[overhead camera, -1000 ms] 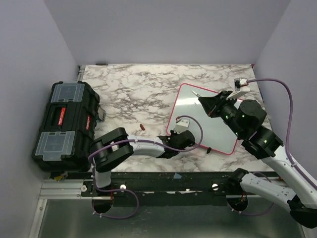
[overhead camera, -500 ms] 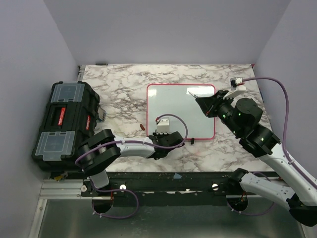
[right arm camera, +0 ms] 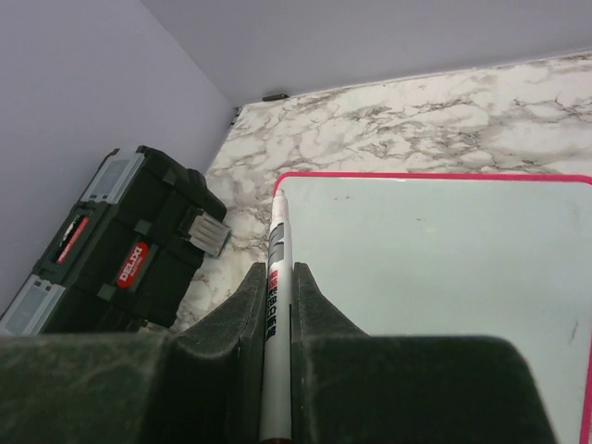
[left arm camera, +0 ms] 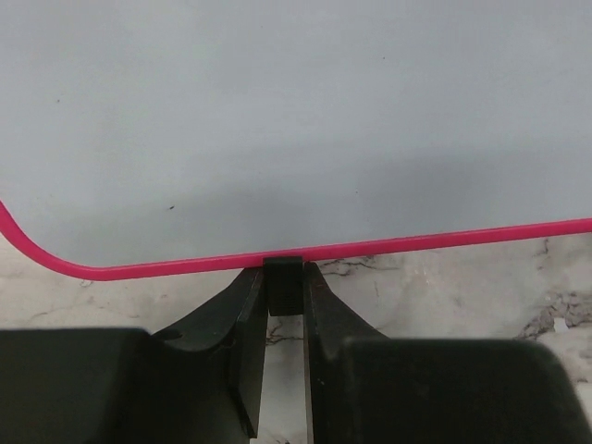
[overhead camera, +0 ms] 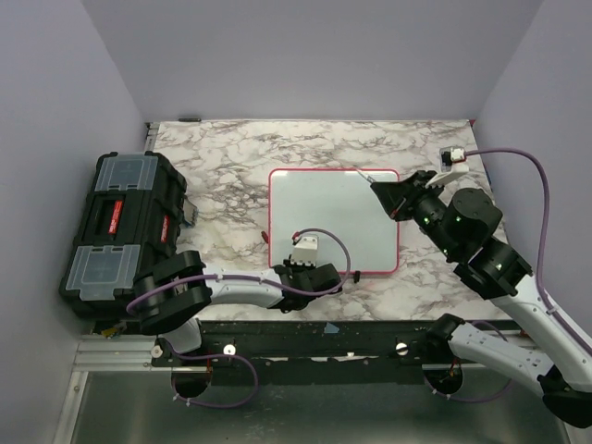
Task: Write a sentence on the whiteboard
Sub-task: Move the whiteboard to the corner of the board.
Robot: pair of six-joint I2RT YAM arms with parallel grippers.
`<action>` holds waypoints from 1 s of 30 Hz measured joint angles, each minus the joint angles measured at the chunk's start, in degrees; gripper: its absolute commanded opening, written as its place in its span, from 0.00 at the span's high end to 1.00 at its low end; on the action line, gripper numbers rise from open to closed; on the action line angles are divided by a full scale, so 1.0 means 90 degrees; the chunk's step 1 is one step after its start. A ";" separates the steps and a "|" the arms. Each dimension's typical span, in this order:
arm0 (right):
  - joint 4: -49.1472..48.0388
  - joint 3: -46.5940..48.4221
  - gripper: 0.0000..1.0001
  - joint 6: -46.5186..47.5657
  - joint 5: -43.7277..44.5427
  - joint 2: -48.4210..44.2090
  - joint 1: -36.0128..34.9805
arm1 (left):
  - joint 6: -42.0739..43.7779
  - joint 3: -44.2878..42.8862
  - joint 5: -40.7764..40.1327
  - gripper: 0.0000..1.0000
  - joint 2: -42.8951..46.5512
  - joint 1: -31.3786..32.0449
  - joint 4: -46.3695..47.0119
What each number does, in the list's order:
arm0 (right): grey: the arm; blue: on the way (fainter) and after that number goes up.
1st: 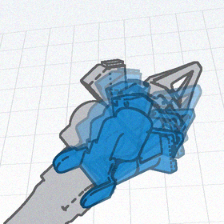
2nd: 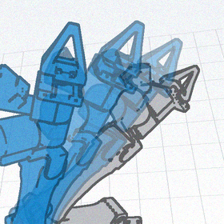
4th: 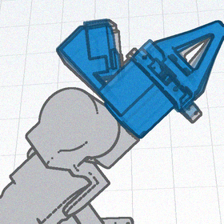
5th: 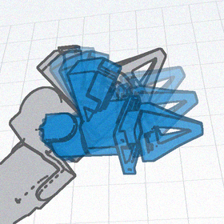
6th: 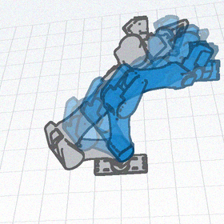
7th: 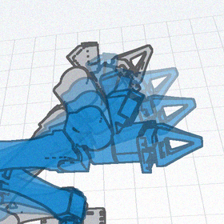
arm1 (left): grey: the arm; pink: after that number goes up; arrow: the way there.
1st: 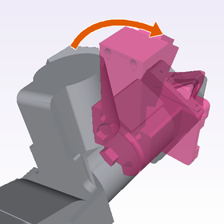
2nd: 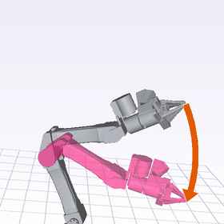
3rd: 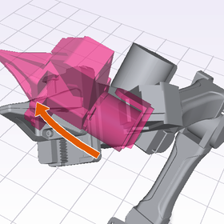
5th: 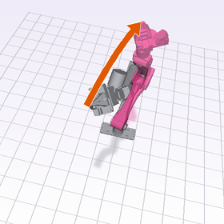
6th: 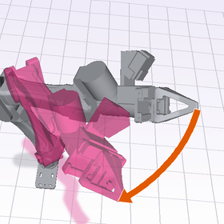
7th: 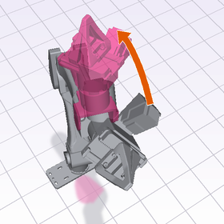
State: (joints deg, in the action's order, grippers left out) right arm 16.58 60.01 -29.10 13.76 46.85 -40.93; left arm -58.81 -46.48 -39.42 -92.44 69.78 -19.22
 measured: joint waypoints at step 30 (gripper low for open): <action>0.0364 -0.0170 0.99 0.0138 0.0226 -0.0410 0.0000 | 0.1120 0.0095 0.0510 0.50 0.0602 0.0510 0.0561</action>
State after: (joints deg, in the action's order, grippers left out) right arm 19.86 58.48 -27.86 15.79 43.16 -40.93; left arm -48.73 -45.63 -34.83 -87.02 74.37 -14.17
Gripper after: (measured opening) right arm 0.122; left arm 0.358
